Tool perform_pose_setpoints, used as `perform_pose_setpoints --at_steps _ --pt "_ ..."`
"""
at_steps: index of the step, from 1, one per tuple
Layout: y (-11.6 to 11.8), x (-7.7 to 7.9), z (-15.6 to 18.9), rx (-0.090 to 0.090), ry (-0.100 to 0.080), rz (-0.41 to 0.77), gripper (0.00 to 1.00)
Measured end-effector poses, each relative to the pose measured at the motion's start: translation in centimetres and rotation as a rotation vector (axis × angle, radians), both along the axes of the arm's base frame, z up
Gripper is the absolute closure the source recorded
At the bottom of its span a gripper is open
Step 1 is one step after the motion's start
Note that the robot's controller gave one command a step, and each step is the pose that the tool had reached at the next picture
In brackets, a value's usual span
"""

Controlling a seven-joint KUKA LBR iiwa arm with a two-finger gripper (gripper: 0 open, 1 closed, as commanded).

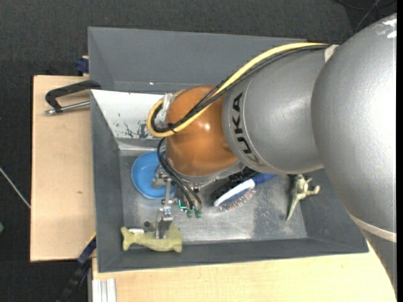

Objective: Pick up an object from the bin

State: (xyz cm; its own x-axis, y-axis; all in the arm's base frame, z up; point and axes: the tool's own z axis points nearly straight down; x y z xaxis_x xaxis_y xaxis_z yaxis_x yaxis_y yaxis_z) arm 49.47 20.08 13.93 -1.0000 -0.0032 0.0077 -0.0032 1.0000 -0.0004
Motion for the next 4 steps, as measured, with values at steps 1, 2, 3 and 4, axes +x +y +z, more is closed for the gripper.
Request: perform_pose_setpoints --at_steps 1,2,3,4 --pt "-3.0 2.5 -6.6 0.007 -0.016 -0.203 0.0" --pt "-2.7 2.8 -6.2 0.013 -0.026 -0.199 1.0" --pt "-1.0 5.2 4.8 0.006 -0.019 -0.234 1.0" --pt "-1.8 4.1 10.1 0.004 -0.018 0.073 1.0"
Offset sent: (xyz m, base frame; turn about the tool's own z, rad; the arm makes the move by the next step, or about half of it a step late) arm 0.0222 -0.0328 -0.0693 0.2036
